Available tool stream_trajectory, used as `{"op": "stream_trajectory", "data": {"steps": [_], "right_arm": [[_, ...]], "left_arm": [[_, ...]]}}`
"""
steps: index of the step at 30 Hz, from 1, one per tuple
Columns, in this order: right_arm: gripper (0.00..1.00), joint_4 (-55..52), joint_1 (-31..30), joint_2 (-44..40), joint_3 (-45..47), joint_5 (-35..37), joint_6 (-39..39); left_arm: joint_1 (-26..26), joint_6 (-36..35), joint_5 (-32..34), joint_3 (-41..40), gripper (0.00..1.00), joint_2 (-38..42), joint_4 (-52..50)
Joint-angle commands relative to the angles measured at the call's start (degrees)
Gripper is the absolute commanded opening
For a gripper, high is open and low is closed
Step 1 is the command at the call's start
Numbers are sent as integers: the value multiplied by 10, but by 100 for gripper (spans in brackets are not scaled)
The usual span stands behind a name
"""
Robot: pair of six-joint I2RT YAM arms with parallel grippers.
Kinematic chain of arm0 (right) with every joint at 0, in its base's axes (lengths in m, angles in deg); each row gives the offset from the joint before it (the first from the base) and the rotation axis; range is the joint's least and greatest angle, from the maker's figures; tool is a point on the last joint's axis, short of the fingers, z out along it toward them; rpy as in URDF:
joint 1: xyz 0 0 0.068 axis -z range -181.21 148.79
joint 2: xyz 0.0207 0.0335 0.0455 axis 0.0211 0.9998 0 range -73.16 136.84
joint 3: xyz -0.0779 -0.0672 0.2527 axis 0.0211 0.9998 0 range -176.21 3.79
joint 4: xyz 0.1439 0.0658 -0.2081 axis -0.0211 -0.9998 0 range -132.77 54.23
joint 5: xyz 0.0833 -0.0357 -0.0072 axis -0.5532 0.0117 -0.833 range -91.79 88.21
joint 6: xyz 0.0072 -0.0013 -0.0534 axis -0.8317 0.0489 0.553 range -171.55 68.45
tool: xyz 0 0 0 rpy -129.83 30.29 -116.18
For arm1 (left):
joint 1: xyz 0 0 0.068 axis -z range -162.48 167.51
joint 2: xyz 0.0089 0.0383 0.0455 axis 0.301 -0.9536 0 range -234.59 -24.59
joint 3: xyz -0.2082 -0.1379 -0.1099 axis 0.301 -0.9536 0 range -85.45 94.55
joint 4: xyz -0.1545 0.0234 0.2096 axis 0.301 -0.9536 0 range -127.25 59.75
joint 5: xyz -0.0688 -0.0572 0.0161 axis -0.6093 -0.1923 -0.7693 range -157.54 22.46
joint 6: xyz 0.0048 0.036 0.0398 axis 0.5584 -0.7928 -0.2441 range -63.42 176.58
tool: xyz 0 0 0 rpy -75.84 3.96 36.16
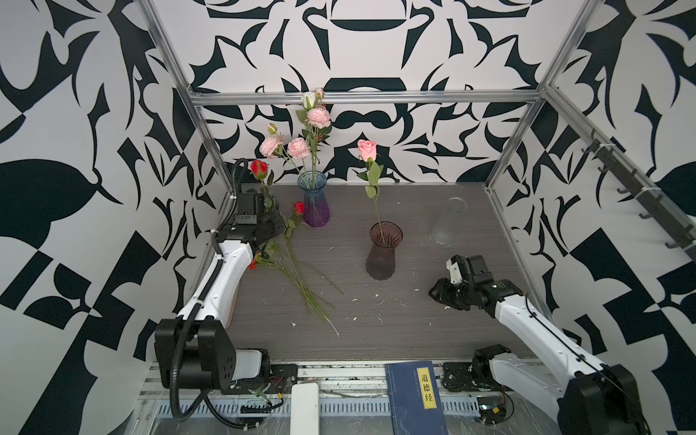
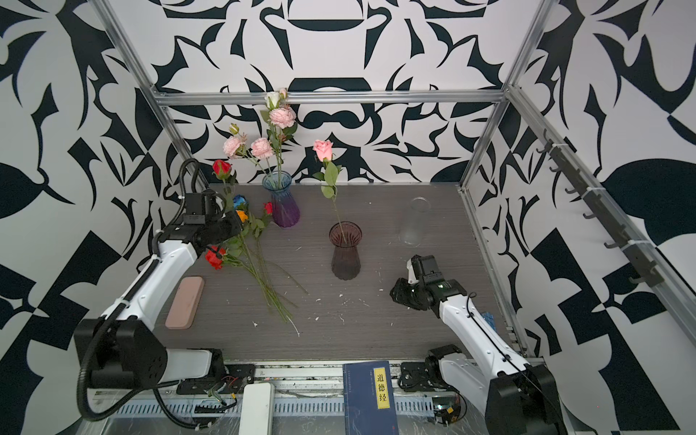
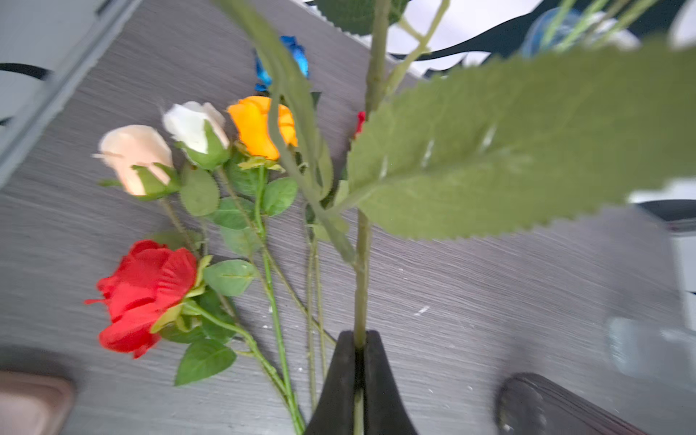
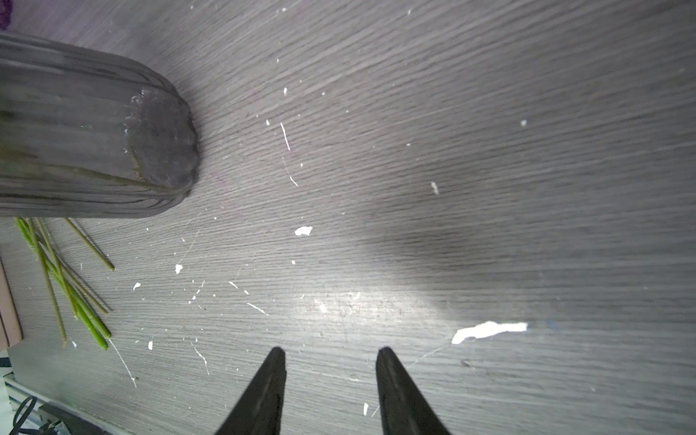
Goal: Arrange flowers in a vase
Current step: Pick up the flower from the flowers.
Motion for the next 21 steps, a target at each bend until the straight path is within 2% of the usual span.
{"op": "stream_trajectory", "data": {"steps": [1, 4, 7, 10, 12, 14, 17, 19, 21], "right_arm": [[44, 2, 3, -8, -5, 5, 6], [44, 1, 3, -13, -4, 5, 6], [44, 1, 4, -15, -4, 6, 6], [44, 4, 3, -11, -4, 7, 6], [44, 4, 3, -6, -7, 7, 7], [44, 3, 3, -2, -10, 7, 9], [43, 4, 3, -4, -8, 8, 8], [43, 6, 3, -6, -5, 8, 7], [43, 6, 3, -6, -5, 7, 7]], "left_arm": [[-27, 2, -121, -56, 0, 76, 87], [-41, 4, -201, -117, 0, 158, 194], [-41, 20, -253, -140, 0, 224, 268], [-32, 51, -352, -88, 0, 213, 307], [-8, 95, -374, -70, 0, 208, 384], [40, 83, -341, -39, 0, 211, 408], [158, 2, -226, 40, 0, 187, 364], [240, -70, -195, 100, 0, 145, 349], [306, -132, -176, 127, 0, 102, 384]]}}
